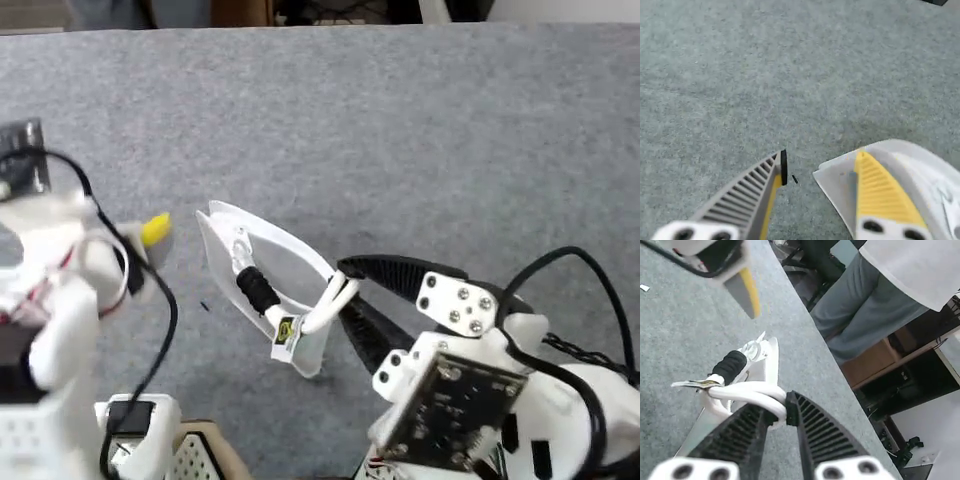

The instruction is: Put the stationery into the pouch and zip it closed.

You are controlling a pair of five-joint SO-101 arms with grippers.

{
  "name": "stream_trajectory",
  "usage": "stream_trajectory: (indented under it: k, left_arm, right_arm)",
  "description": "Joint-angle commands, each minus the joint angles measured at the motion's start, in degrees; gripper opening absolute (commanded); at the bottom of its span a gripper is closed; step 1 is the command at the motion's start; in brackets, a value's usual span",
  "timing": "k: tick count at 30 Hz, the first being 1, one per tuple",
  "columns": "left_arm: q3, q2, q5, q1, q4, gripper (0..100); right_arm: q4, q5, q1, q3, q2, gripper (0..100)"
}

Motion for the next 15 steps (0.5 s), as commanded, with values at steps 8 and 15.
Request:
stream_trajectory:
  k: [8,15]
  left_arm:
    - [-8.4,4.0,2.6,-2.0,0.0,34]
    - [-7.3,9.5,2.5,-2.0,0.2,34]
  right_arm:
    - [0.2,1.1,-0.4,4.6,-0.3,1.2]
    - [-7.1,5.6,-1.6,0.6,-1.6,1.2]
